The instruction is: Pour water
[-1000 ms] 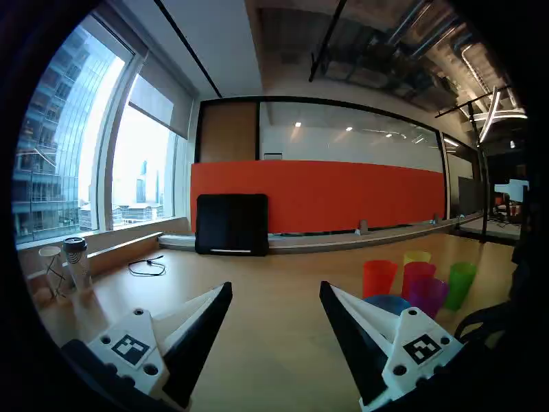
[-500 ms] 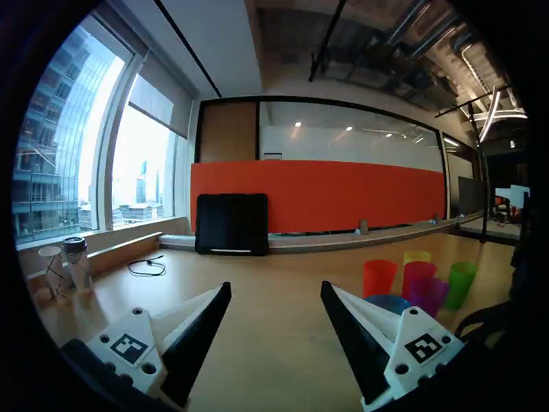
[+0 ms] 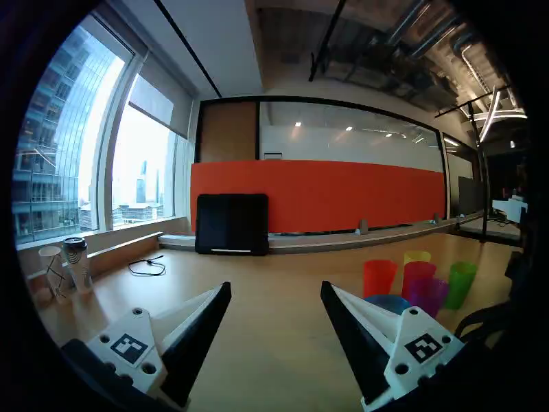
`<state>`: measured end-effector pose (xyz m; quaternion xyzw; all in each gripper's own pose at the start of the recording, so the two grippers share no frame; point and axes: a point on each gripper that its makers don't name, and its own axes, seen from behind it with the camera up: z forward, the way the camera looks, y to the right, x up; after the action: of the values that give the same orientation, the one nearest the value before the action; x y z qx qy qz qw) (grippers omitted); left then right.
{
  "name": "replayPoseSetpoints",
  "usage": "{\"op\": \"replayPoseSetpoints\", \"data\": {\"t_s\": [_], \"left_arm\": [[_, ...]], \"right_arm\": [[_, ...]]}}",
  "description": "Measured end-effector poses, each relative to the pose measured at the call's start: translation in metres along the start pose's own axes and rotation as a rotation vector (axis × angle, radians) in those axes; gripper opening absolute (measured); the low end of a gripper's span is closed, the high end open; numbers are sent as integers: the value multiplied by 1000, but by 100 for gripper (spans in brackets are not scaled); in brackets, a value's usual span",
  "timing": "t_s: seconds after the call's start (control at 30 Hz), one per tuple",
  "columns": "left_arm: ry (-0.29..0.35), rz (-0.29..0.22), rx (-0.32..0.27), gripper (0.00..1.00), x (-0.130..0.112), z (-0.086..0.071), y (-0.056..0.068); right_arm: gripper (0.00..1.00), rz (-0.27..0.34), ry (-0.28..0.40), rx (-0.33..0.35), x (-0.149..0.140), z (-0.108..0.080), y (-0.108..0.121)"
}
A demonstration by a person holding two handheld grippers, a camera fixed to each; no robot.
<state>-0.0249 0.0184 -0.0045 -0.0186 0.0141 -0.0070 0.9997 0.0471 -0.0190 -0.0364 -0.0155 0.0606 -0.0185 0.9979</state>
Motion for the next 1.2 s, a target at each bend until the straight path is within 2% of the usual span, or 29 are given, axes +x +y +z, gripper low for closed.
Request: {"op": "replayPoseSetpoints", "data": {"t_s": [0.5,1.2], "left_arm": [[0,0,0,97,0,-1,0],[0,0,0,97,0,0,-1]], "right_arm": [[100,64,-40,-24,-41,7,14],[100,33,-80,-30,-64,9,16]]}}
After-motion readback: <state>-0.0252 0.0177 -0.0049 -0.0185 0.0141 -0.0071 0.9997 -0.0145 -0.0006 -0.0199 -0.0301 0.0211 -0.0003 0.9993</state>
